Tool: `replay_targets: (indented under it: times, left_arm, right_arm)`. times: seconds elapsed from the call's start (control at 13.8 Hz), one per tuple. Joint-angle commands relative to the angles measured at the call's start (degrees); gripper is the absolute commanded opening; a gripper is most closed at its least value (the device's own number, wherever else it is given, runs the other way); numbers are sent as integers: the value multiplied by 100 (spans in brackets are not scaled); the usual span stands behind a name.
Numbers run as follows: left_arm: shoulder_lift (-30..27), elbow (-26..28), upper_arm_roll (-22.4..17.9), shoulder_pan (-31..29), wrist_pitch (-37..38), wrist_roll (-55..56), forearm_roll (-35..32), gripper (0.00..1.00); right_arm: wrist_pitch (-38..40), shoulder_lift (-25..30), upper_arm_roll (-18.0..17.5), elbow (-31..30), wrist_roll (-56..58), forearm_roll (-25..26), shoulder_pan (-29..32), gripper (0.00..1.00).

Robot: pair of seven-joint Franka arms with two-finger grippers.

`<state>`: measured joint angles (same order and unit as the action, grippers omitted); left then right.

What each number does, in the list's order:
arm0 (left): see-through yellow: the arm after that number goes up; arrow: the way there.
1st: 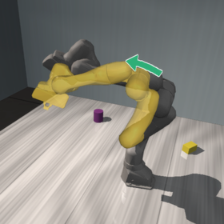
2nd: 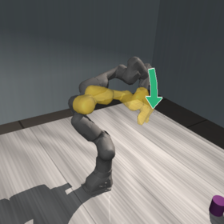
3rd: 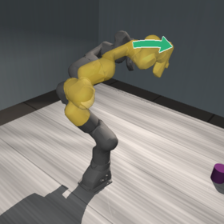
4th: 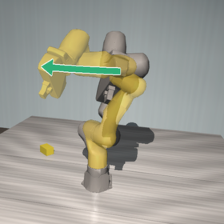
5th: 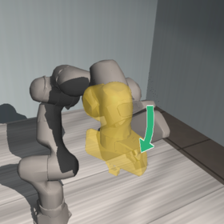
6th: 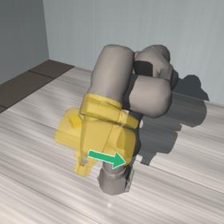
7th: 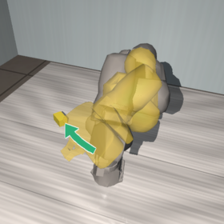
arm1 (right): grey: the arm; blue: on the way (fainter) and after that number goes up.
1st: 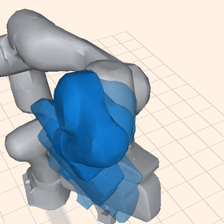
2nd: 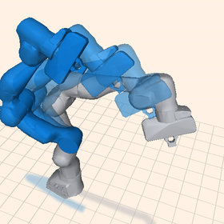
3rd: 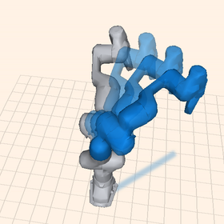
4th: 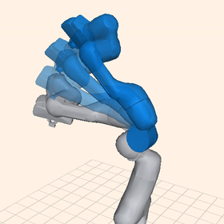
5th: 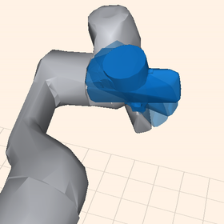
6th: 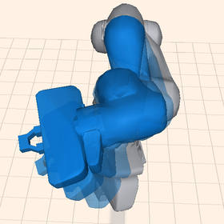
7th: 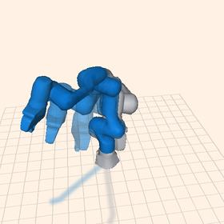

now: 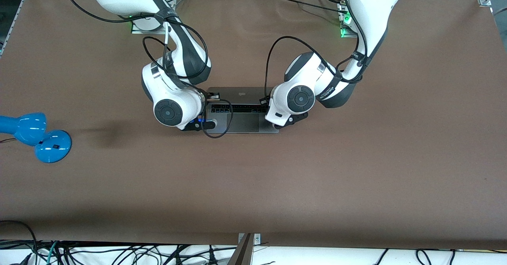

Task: Close laptop with both arms from behind
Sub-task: 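Push the screen further down with both grippers toward the keyboard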

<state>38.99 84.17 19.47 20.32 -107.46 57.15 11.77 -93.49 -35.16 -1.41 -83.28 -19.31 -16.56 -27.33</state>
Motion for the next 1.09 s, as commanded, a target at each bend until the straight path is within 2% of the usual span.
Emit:
replay_targets:
  times: [0.0,1.02]
  left_arm:
    - [162,-235,-13,95,-90,-19,-166,0]
    - [284,-235,-22,95,-214,-11,-254,0]
  right_arm:
    - [-134,-123,-17,128,181,144,17,0]
    - [-478,-316,-8,304,533,241,157,0]
